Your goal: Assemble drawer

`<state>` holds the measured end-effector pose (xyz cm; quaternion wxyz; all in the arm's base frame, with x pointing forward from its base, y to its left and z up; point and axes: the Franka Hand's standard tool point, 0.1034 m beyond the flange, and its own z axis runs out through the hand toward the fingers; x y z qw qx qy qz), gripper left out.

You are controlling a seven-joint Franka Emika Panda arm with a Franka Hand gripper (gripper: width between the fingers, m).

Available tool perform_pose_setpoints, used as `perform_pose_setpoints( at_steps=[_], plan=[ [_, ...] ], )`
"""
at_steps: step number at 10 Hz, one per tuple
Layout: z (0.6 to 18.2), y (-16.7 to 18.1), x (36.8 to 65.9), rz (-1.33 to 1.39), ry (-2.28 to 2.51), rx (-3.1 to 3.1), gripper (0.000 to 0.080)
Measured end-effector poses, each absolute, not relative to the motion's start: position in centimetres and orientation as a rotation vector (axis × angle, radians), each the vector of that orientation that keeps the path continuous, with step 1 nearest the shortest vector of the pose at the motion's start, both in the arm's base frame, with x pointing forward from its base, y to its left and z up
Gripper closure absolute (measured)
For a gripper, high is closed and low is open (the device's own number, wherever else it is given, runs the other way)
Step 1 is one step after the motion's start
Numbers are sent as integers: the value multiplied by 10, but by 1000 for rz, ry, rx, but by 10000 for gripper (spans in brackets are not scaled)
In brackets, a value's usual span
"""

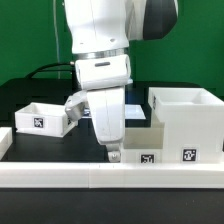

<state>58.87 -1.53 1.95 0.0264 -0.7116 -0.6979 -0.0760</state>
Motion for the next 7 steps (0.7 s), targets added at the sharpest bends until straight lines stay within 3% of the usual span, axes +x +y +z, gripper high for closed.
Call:
perform_pose_setpoints(
  at_steps=[7],
  plan=[
    [22, 11, 594, -227, -2209, -2158, 150]
  ],
)
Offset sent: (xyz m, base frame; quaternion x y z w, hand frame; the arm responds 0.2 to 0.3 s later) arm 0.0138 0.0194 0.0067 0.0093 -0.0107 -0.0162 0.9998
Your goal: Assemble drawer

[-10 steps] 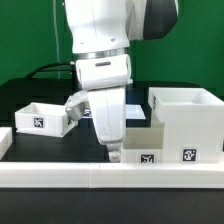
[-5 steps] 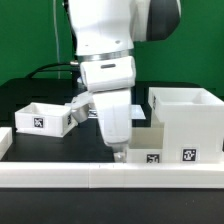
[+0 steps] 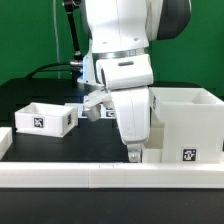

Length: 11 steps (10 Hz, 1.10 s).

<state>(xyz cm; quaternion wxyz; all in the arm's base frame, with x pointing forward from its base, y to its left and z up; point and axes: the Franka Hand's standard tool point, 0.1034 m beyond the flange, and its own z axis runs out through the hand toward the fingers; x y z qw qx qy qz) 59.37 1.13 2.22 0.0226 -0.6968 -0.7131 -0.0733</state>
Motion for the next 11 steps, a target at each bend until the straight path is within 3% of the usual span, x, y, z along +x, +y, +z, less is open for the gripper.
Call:
perform_pose_setpoints(
  at_steps=[7, 11],
  plan=[
    [29, 35, 598, -192, -2258, -2098, 150],
    [32, -19, 599, -182, -2314, -2066, 150]
  ],
)
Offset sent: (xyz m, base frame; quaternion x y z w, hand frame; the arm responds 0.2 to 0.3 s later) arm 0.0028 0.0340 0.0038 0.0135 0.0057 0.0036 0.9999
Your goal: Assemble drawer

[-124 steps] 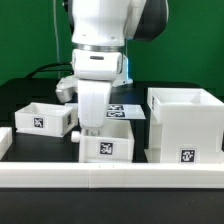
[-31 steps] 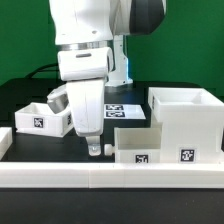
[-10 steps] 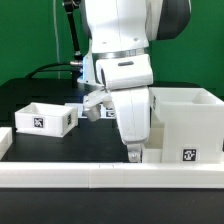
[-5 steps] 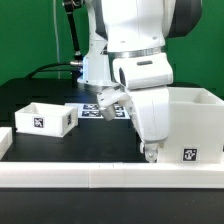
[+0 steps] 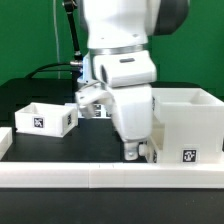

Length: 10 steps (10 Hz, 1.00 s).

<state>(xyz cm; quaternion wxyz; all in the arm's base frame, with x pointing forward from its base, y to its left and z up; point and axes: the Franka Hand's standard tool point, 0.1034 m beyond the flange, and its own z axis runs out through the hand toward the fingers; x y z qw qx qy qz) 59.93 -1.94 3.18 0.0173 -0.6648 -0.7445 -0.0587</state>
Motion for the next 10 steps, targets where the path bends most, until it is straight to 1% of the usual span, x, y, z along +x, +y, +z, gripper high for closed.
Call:
perform_pose_setpoints(
  at_steps=[1, 2, 4, 7, 10],
  plan=[
    [40, -33, 596, -208, -2315, -2106, 150],
    [50, -45, 585, -210, -2309, -2136, 150],
    [62, -60, 567, -194, -2289, -2171, 150],
    [75, -77, 541, -161, -2276, -2193, 150],
    [73, -76, 540, -157, -2230, -2230, 150]
  ],
)
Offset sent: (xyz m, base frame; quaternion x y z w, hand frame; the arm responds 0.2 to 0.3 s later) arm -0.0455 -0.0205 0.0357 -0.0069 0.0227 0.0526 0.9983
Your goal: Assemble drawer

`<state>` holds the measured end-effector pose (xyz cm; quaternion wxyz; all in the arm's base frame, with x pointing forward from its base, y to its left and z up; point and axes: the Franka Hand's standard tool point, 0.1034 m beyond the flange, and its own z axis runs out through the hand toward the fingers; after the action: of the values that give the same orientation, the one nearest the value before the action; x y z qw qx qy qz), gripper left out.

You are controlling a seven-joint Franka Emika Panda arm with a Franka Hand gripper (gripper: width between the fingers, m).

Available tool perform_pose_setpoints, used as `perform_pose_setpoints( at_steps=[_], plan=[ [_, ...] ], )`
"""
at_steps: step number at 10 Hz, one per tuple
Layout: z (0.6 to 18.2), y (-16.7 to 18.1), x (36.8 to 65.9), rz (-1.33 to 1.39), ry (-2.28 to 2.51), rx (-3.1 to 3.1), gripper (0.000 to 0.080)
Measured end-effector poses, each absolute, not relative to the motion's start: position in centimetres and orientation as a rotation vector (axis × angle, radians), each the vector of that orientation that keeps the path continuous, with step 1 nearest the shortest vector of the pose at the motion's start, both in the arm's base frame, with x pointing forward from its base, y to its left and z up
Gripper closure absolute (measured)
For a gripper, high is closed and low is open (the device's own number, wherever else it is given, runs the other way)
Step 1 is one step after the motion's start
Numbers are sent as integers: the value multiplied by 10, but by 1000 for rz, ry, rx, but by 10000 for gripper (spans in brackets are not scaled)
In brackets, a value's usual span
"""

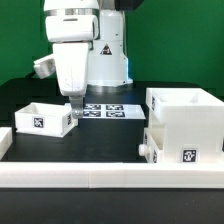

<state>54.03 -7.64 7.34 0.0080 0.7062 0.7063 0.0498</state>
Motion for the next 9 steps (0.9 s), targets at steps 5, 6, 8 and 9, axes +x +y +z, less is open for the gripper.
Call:
perform_pose_setpoints(
  at_steps=[5, 6, 8, 9],
  plan=[
    [69, -94, 537, 167, 1680, 2647, 150],
    [71, -98, 529, 175, 1578, 2702, 150],
    [74, -108, 512, 187, 1350, 2823, 150],
    [73, -109, 509, 191, 1235, 2883, 150]
  ],
)
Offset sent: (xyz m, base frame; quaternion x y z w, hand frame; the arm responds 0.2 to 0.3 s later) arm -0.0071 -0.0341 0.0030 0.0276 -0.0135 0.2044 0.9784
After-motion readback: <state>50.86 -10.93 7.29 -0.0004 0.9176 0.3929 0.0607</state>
